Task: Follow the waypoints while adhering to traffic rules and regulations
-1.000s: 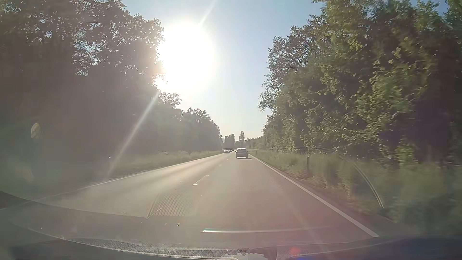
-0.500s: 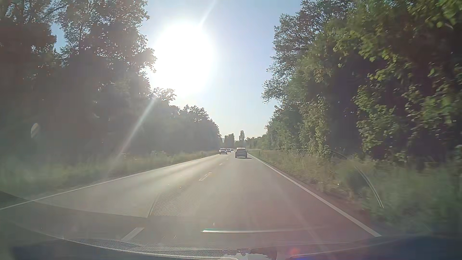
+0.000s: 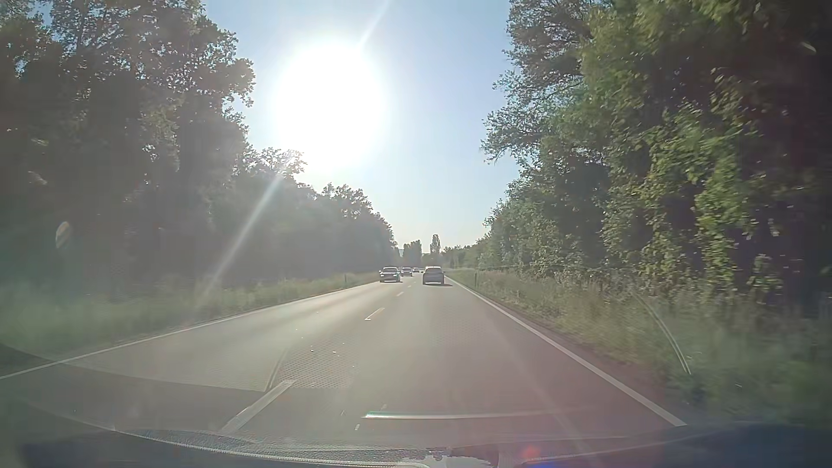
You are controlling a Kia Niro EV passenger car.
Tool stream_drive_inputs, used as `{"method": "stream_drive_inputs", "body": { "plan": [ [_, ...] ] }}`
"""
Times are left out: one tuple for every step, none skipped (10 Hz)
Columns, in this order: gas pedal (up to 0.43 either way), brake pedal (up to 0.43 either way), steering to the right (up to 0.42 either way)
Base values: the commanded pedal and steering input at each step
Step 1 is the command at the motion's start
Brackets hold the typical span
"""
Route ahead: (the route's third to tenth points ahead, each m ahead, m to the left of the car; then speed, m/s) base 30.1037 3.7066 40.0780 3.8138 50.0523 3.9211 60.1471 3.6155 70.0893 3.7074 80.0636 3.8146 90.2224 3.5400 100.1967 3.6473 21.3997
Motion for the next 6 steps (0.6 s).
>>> {"method": "stream_drive_inputs", "body": {
  "plan": [
    [0.169, 0.000, 0.001],
    [0.169, 0.000, 0.001],
    [0.169, 0.000, 0.001],
    [0.169, 0.000, 0.002],
    [0.169, 0.000, 0.002],
    [0.169, 0.000, 0.002]
  ]
}}
